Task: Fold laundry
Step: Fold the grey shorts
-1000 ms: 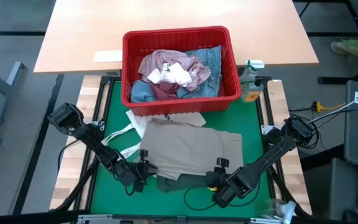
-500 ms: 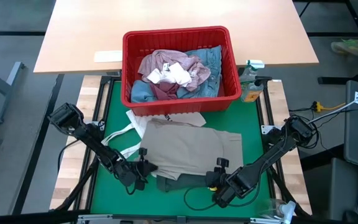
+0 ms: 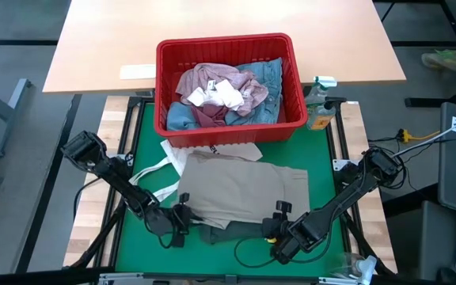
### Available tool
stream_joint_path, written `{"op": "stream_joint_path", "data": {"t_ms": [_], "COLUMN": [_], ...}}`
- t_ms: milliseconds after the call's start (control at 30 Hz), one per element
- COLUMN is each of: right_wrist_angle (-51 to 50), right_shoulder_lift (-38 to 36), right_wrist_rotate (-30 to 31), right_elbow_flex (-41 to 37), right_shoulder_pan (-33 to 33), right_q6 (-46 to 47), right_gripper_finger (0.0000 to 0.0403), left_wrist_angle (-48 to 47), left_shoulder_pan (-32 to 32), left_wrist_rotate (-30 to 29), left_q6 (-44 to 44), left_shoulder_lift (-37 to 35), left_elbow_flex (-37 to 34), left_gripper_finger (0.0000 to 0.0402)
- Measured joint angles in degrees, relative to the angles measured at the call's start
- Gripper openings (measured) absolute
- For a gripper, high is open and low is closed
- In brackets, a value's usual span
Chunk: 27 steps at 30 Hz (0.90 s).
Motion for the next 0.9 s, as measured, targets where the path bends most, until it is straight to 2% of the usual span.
{"op": "stream_joint_path", "data": {"t_ms": [200,400,533,800,900], "right_wrist_angle": [-3.20,-4.27,-4.66,-6.90,-7.11], "right_shoulder_lift": [-0.02,0.39,0.36,-1.00,-0.98], "right_wrist_rotate": [-1.73,-1.73,-4.14,-5.70,-5.80], "right_elbow_flex": [0.00,0.00,0.08,0.19,0.20], "right_shoulder_pan": [0.02,0.00,0.00,0.00,0.00], "right_q6": [0.11,0.26,0.23,0.21,0.21], "right_gripper_finger": [0.0163,0.0163,0.0163,0.0163,0.0163], "left_wrist_angle": [2.27,2.27,2.28,1.12,0.70], "left_shoulder_pan": [0.00,0.00,0.00,1.51,1.82], "left_wrist_rotate": [-0.41,-0.80,-3.50,-3.06,-4.55], "left_q6": [0.77,8.41,10.53,10.71,10.71], "left_shoulder_lift": [-2.83,-8.72,-11.30,-11.50,-11.49], "left_elbow_flex": [0.00,0.00,0.00,0.00,0.00], "left_gripper_finger": [0.0046,0.0028,0.0017,0.0009,0.0009]}}
